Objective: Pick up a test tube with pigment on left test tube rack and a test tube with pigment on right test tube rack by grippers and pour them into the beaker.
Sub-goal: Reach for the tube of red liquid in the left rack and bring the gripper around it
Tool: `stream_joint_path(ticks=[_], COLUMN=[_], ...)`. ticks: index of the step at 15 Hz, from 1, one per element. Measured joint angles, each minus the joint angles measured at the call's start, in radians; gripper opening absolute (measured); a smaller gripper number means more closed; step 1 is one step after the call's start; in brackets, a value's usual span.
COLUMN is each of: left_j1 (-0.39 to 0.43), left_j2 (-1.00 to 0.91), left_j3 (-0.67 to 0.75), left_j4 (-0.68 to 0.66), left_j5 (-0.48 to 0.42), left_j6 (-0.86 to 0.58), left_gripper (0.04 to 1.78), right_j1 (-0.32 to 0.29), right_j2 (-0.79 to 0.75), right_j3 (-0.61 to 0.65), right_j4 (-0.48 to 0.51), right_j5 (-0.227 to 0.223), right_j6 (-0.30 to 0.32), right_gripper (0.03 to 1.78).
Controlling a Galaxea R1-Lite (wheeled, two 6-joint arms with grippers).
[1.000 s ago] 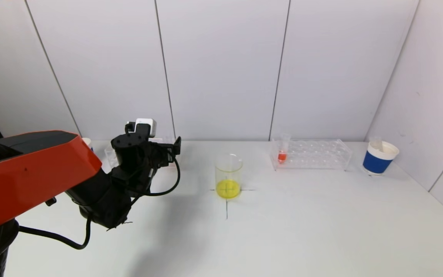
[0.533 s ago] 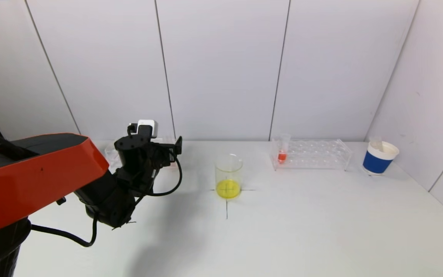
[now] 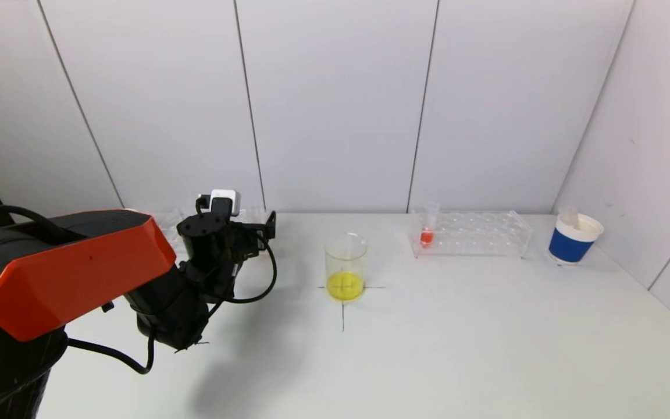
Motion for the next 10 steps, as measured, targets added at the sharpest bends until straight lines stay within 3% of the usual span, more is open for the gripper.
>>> stream_joint_path(ticks=[10], left_j1=[0.005], left_j2=[0.053], left_j3=[-0.017], left_j4=[-0.039], left_j5=[-0.004], left_j6=[0.01], left_gripper=[1.76], right_j1=[0.0], right_j2=[0.0], right_j3=[0.0], right_j4=[0.0], right_j5=[0.0], right_j6=[0.0], right_gripper=[1.76])
